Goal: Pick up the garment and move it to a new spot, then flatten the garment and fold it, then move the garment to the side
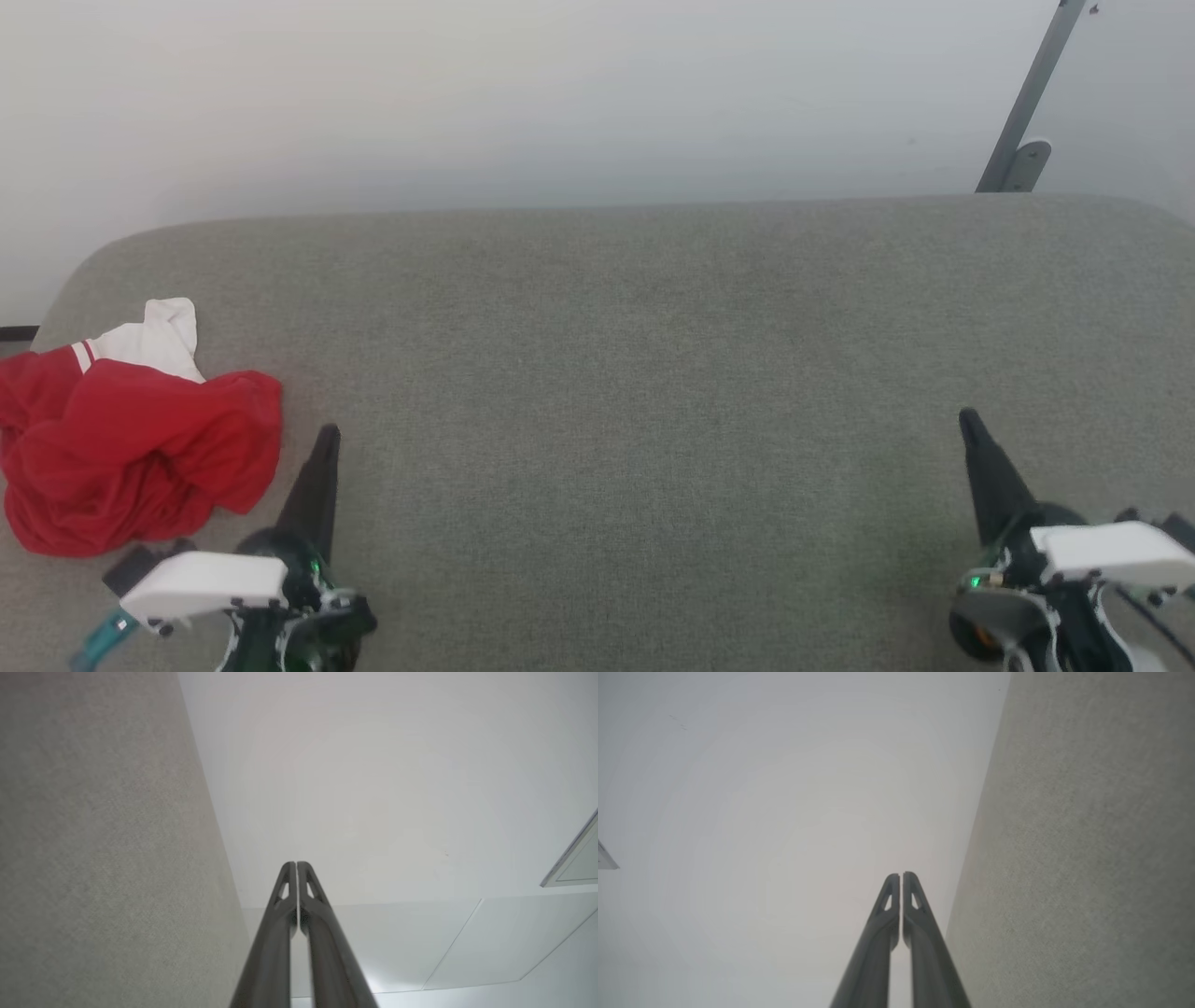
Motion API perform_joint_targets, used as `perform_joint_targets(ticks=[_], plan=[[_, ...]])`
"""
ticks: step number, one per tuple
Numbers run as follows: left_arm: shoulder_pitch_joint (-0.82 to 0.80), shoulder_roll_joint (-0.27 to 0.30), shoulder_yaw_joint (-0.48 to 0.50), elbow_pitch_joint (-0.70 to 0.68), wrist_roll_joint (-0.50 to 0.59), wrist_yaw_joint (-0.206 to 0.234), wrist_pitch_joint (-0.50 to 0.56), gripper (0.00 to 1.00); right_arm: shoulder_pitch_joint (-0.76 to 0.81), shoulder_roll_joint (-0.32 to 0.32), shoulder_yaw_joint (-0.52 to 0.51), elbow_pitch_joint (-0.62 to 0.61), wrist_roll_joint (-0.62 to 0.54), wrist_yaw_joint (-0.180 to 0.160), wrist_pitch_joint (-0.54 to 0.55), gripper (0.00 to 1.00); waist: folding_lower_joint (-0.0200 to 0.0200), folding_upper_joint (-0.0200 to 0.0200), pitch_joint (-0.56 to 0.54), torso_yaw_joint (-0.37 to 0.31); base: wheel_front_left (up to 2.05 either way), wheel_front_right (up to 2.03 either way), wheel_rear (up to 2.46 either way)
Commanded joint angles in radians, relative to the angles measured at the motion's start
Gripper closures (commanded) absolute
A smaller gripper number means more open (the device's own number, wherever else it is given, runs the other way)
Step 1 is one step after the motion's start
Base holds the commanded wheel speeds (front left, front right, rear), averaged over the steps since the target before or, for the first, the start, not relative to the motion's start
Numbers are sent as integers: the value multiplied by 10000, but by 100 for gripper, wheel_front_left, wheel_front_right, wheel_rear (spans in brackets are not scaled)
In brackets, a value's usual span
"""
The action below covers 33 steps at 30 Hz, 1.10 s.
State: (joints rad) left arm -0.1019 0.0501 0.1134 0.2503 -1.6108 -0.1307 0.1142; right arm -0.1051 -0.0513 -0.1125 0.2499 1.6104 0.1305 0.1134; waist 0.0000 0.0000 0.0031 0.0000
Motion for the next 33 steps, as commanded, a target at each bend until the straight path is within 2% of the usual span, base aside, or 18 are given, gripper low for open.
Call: perform_joint_targets(ticks=[1,4,20,28,33], plan=[[28,-6,-4,61,0,2,0,0,37,2,10,69,-2,0,0,0,0,0,0,0,0,0,0],[237,-23,-16,269,-9,6,-12,0,251,17,60,260,-11,-2,-19,0,0,0,0,0,0,0,0],[251,53,-232,-399,18,270,-420,0,-118,-85,606,226,-419,-1,-559,0,0,0,-3,-15,0,0,0],[230,336,-476,-615,702,479,-843,0,-413,-330,1026,388,-1124,0,-911,0,0,0,-9,-24,0,0,0],[209,640,-713,-626,1511,697,-1170,0,-624,-473,1250,652,-1799,0,-1129,0,0,0,-20,-28,0,0,0]])
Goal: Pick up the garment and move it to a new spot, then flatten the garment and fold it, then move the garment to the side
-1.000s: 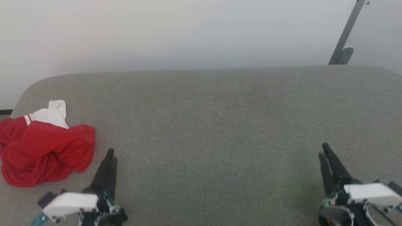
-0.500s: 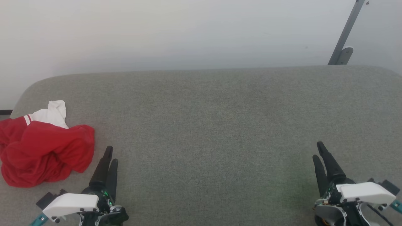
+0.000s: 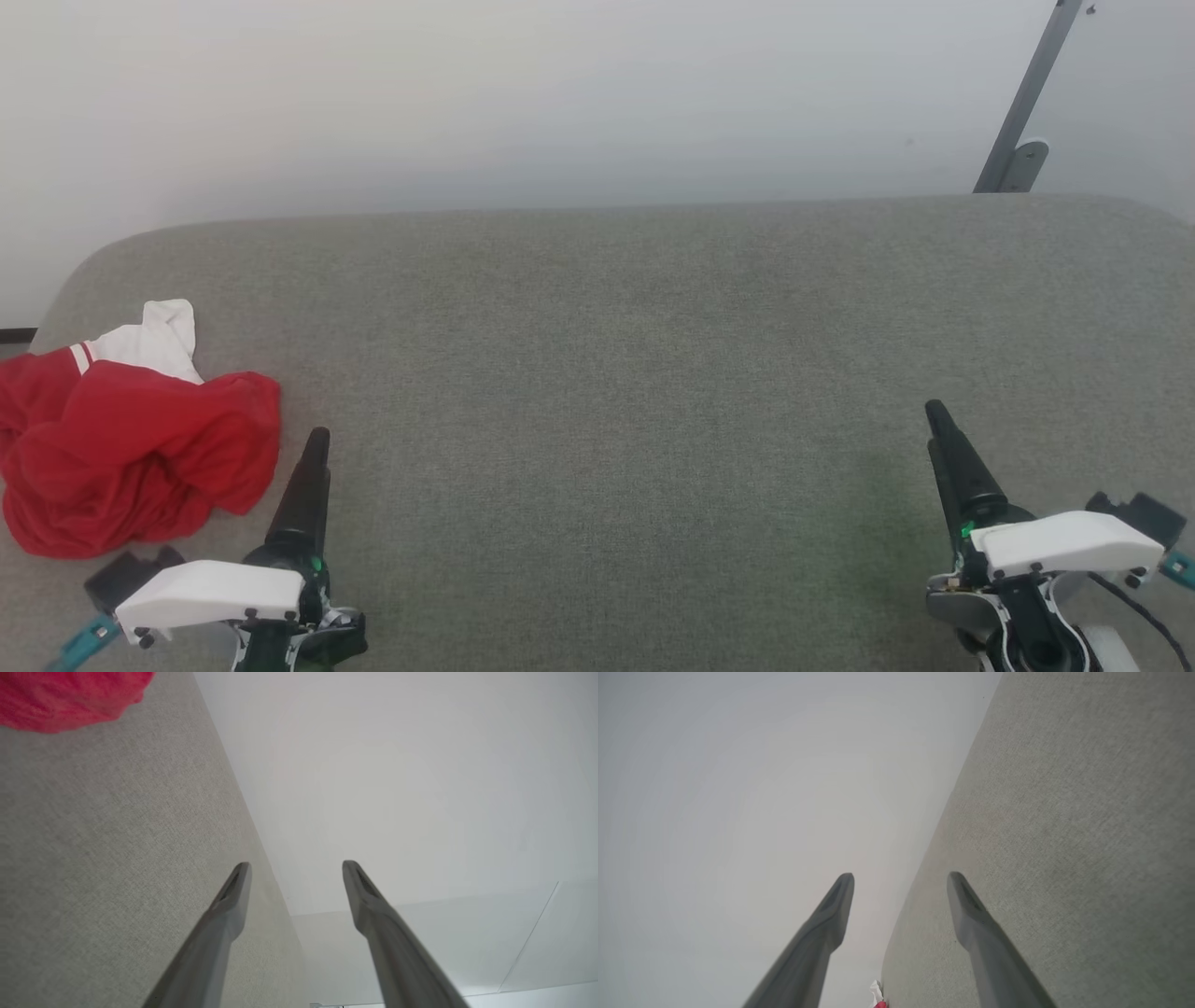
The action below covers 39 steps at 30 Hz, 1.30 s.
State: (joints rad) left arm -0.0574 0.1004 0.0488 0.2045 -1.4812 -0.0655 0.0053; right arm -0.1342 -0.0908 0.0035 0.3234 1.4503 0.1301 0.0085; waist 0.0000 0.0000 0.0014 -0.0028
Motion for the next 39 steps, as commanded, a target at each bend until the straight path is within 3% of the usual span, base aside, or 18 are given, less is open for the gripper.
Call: perform_joint_targets(ticks=[1,23,39], plan=[[-241,191,-111,-161,386,94,-142,0,-380,-120,141,-19,-375,4,-118,0,0,0,-7,-1,0,0,0],[-235,1221,-755,40,4727,1058,-1039,0,-1062,-383,237,908,-4791,6,-454,0,0,0,-108,-43,0,0,0],[-132,1384,-425,185,6812,928,-1506,0,-1121,-411,-44,637,-6952,6,-372,0,0,0,-97,-96,0,0,0]])
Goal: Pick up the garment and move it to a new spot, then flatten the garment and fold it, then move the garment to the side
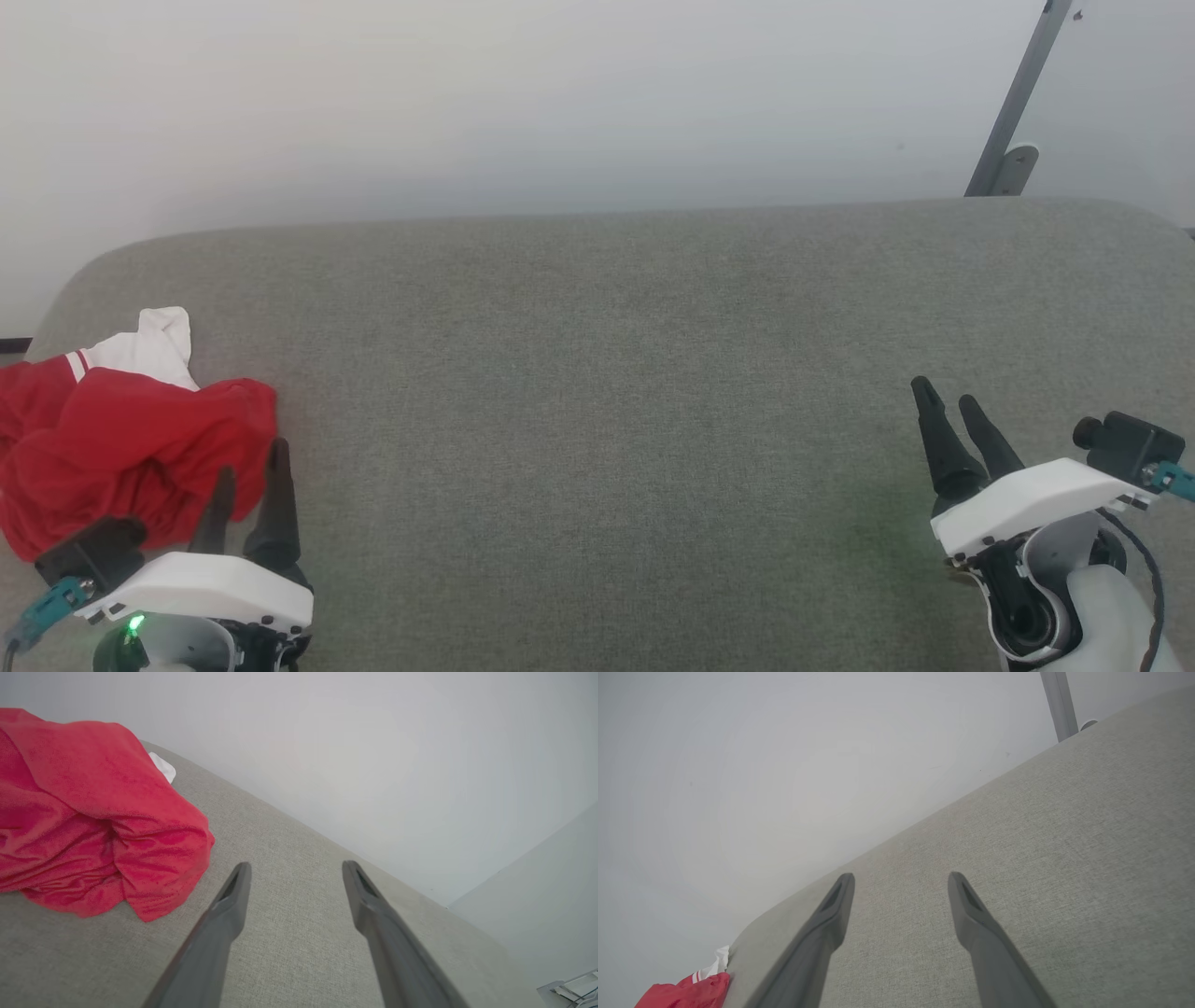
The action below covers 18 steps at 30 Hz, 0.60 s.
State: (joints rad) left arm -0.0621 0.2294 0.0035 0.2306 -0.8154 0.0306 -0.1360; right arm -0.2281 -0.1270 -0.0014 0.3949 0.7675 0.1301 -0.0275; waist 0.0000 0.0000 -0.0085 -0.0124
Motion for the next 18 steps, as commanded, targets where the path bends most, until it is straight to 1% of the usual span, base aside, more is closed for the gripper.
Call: perform_joint_targets(ticks=[1,18], plan=[[-78,99,41,-53,258,-51,-116,0,-189,-50,-11,-103,-223,6,-16,0,0,0,6,-2,0,0,0],[-104,105,372,9,2003,-178,-542,0,-258,-59,-185,-306,-1744,7,-62,0,0,0,59,-29,0,0,0]])
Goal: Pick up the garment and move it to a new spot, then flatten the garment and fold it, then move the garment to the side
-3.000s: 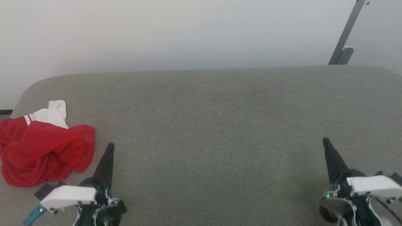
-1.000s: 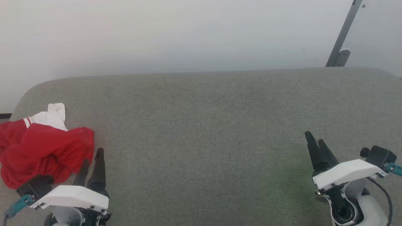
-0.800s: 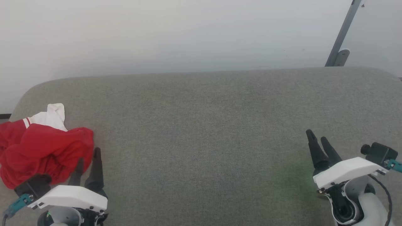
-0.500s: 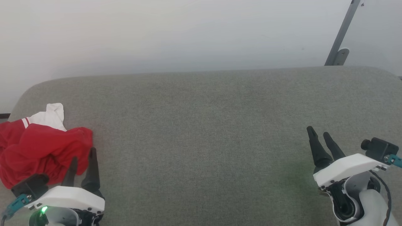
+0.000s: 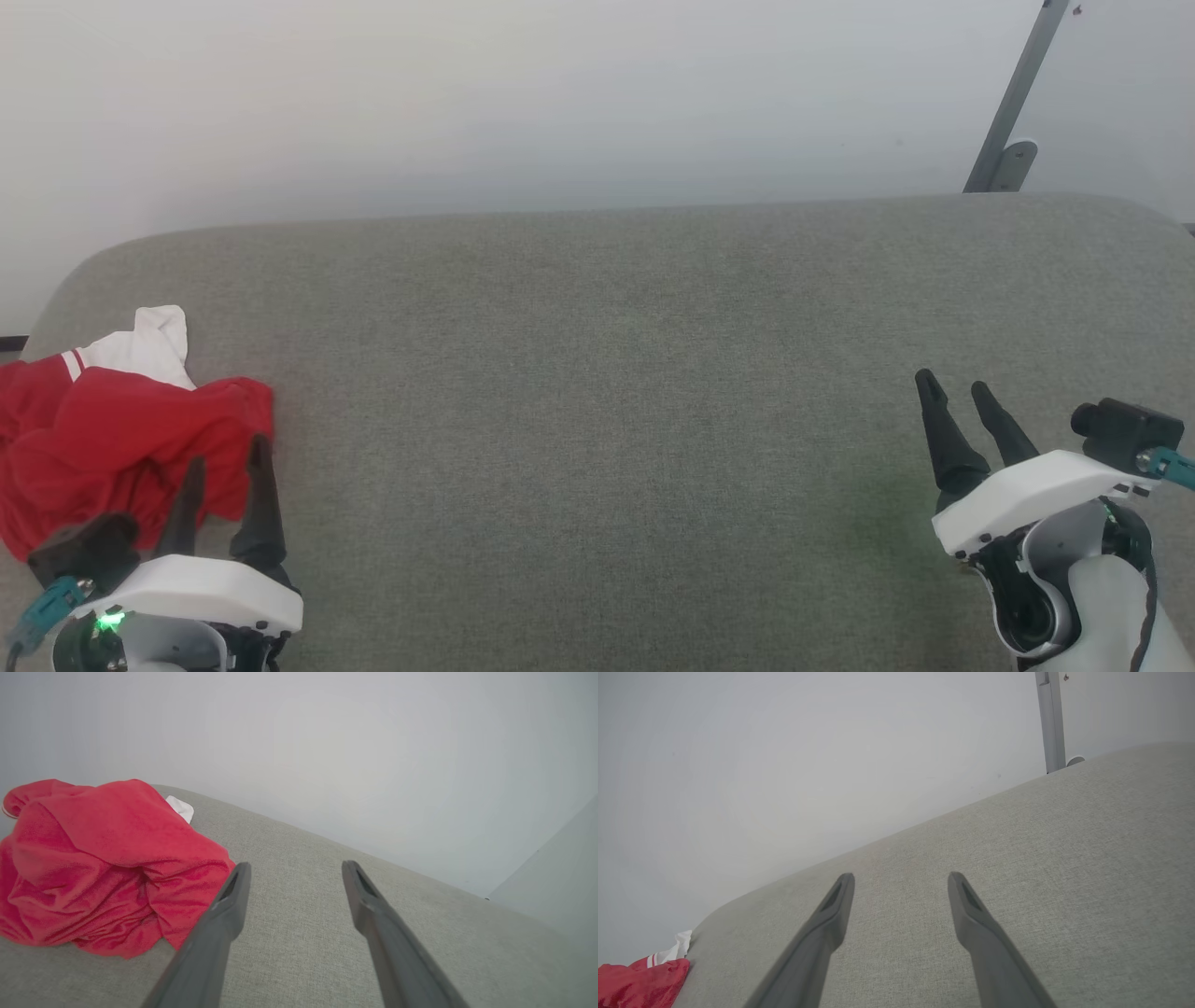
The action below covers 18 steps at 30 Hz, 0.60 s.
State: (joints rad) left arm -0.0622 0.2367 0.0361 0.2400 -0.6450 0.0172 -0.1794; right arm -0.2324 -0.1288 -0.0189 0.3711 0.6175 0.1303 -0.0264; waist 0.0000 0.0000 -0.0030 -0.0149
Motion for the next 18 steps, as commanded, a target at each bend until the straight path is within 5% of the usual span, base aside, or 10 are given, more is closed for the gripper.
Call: perform_joint_targets(ticks=[1,18], plan=[[-97,29,64,-92,371,-44,-123,0,-218,-42,-8,-75,-329,5,-77,0,0,0,8,-9,0,0,0],[-2,-30,249,-152,1746,-102,-463,0,-24,-24,-97,-199,-1559,6,-126,0,0,0,15,-48,0,0,0]])
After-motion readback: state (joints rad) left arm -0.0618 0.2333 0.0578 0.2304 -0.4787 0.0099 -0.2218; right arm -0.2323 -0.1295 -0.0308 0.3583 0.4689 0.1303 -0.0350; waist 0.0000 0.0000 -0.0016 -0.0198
